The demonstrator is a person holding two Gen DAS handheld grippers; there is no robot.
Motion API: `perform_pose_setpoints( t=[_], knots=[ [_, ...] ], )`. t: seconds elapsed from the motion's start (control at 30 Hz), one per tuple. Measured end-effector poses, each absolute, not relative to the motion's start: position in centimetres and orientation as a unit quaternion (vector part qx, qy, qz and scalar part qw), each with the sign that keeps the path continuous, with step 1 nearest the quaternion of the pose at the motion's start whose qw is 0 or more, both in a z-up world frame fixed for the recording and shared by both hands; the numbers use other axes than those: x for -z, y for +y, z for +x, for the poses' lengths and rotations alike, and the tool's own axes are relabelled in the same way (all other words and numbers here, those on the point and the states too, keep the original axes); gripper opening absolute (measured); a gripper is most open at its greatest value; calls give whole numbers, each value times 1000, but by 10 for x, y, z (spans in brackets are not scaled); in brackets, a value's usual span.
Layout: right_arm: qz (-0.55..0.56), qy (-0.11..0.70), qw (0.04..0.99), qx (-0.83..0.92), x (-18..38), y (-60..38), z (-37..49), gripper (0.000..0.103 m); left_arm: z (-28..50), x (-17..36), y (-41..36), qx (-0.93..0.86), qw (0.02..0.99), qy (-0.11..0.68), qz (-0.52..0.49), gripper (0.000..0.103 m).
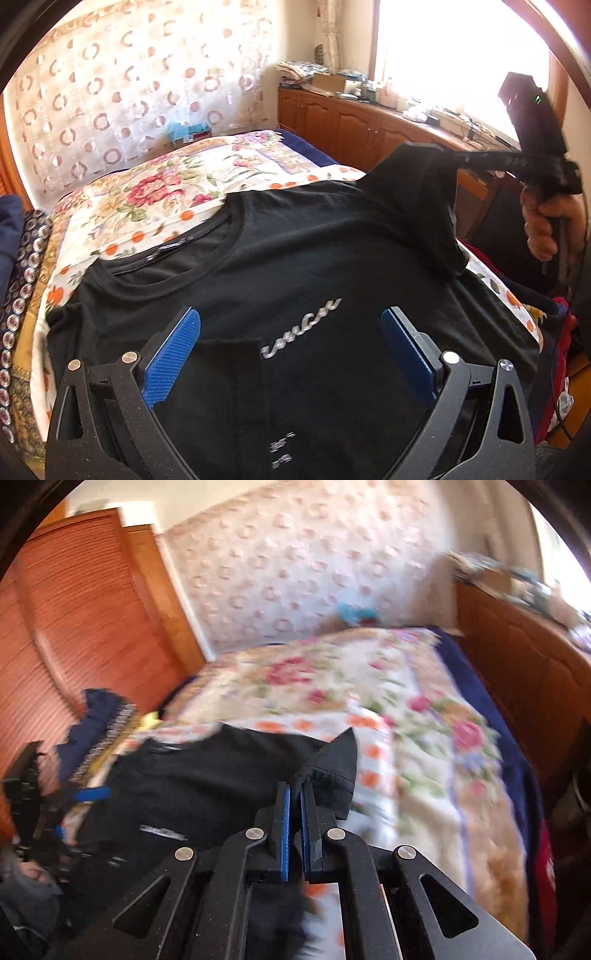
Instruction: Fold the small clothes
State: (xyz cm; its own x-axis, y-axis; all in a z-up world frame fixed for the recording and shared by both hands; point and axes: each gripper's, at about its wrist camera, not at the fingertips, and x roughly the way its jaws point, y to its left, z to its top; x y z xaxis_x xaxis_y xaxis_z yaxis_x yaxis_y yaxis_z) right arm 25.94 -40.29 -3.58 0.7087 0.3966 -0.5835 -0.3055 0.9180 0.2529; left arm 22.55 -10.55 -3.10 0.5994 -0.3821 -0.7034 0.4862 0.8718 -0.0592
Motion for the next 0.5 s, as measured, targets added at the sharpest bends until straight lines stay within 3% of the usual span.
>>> perform_pose_setpoints(
  t=[0.17,0.23,0.3,0.5],
  knots=[
    [46,317,910,-263,20,-346,263,6,229,32,-84,223,899,374,51,99],
    [31,321,908,-266,22,-334,266,20,230,32,-81,222,899,374,46,99],
    [27,324,907,-266,27,-336,266,41,232,33,-81,223,899,374,45,99],
    [13,355,908,-223,40,-351,255,42,250,37,-95,243,893,377,50,99]
  ],
)
